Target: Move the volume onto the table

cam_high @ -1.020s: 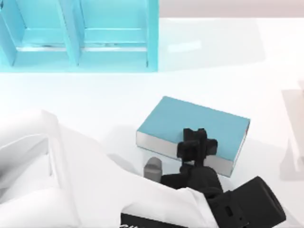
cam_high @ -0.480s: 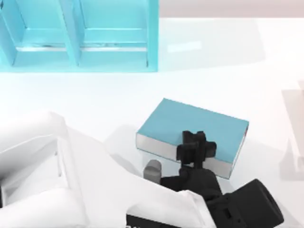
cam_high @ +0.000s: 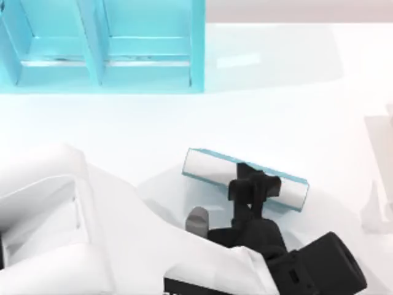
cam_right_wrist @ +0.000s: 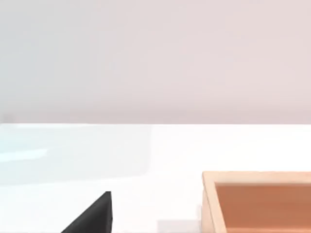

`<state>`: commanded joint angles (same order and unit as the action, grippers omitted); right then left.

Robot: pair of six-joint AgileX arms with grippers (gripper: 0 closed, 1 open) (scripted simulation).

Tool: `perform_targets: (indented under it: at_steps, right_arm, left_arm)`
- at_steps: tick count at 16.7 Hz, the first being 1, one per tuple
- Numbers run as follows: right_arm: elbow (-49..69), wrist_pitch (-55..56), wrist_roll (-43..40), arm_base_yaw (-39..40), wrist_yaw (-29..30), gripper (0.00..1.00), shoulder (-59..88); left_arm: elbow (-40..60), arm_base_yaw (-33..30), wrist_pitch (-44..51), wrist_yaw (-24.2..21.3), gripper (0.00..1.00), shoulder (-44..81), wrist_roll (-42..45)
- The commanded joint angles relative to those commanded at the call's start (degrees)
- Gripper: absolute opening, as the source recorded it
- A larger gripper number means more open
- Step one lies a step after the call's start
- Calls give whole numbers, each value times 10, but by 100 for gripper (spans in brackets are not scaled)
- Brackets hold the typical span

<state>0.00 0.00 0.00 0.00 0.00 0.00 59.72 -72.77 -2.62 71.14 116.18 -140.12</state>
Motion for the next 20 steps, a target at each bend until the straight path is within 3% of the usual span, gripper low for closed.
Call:
perform_targets:
  at_steps: [2, 13, 16, 20]
  right_arm:
    - [0, 0, 0, 0, 0, 100, 0]
    - [0, 0, 0, 0, 0, 100, 0]
    - [0, 0, 0, 0, 0, 100, 0]
    - [0, 0, 0, 0, 0, 100, 0]
  left_arm:
    - [0, 0, 0, 0, 100, 0, 0]
    - [6, -10, 19, 0, 100, 4, -19]
    - [29, -39, 91, 3, 100, 18, -92]
    - [73, -92, 267, 4, 100, 46, -265]
